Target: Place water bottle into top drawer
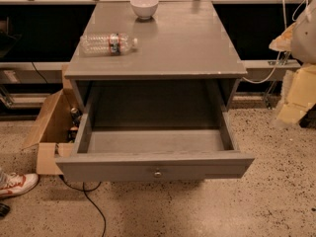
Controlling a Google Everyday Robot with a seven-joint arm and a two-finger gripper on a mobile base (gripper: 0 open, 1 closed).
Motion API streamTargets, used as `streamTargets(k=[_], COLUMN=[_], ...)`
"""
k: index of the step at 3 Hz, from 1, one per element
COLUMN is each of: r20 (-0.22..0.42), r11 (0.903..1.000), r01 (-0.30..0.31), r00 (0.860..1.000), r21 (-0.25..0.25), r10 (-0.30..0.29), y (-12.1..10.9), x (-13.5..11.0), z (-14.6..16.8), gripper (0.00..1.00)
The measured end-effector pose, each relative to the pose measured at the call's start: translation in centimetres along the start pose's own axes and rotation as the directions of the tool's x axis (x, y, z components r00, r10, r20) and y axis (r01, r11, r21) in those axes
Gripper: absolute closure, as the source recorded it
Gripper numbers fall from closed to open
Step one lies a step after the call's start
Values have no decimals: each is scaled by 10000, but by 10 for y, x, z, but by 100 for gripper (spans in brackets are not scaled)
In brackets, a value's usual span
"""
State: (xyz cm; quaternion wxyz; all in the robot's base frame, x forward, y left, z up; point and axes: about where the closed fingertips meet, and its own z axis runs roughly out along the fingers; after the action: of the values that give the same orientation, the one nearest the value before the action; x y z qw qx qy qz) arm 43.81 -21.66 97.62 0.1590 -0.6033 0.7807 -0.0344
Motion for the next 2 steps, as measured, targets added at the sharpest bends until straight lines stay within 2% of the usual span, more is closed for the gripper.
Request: streamTargets(k=[1, 2], r20=[3, 807], r11=[10000, 9996], r01=[0, -77], r00=[10000, 9967], r21=[2, 254], r10=[0, 56], y=[0, -37], x=[0, -34], z=[0, 25], gripper=[0, 0])
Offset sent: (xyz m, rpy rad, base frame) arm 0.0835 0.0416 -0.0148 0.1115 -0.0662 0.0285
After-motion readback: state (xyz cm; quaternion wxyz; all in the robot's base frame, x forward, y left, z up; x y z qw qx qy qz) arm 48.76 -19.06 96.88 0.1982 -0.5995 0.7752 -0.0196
